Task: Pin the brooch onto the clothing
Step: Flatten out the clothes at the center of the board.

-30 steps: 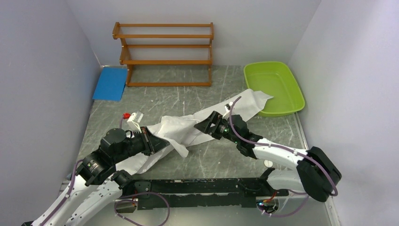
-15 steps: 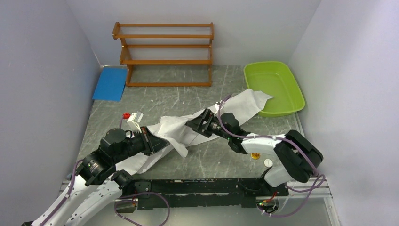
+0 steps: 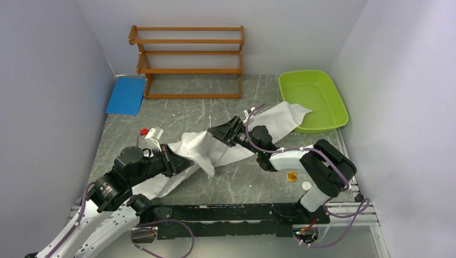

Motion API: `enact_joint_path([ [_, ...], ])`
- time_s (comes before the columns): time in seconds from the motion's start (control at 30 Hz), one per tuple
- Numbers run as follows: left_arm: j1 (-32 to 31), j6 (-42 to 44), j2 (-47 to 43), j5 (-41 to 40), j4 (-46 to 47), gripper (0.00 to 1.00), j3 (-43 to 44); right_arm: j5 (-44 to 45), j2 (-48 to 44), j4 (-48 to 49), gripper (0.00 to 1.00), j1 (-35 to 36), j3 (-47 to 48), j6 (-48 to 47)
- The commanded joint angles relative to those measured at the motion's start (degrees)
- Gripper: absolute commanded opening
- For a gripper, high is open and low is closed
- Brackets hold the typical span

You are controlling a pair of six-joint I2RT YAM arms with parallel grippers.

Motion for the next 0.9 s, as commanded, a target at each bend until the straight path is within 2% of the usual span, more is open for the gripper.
enact_joint_path([
  [0.0,0.1,-0.2,0.1,1.4,3.5,0.03,0.7,-0.5,-2.4,5.1,0.80,-0.2,3.4,-1.6],
  [0.23,0.1,0.9,3.9,6.8,8.1,0.03,0.4,-1.2,-3.9,1.2,0.78,-0.2,6.7,-2.3],
  [0.3,0.1,1.3,5.6,9.1,10.4,0.03,0.2,-2.5,-2.7,-1.0,0.65,-0.3,9.7,-2.5],
  [0.4,0.1,2.4,8.1,11.4,12.1,0.03,1.1,-5.3,-0.9,-4.3,0.37,-0.7,13.8,-3.2],
  [0.47,0.1,3.6,9.1,12.0,11.6,0.05,2.4,-7.5,-0.5,-6.6,0.05,-1.4,16.4,-4.2],
  [0.5,0.1,4.5,9.5,12.1,10.9,0.12,3.3,-9.1,-0.7,-8.2,0.00,-2.0,17.8,-5.1],
  [0.53,0.1,5.5,9.8,12.0,10.0,0.24,4.3,-10.2,-1.3,-9.8,0.00,-2.8,19.1,-6.1],
  [0.6,0.1,7.8,10.3,11.9,8.3,0.78,7.3,-14.5,-3.1,-14.0,0.00,-4.8,23.3,-11.1],
  [0.63,0.1,8.7,10.5,11.6,7.4,0.93,8.5,-15.5,-4.6,-19.7,0.00,-5.5,26.3,-15.2],
  [0.77,0.1,13.4,12.0,10.3,4.1,0.95,14.8,-15.3,-10.8,-43.3,0.00,-6.8,41.1,-34.9],
  [0.87,0.0,16.3,14.5,6.3,0.0,0.95,20.1,-20.3,-15.6,-52.5,0.00,-8.7,48.9,-45.5],
])
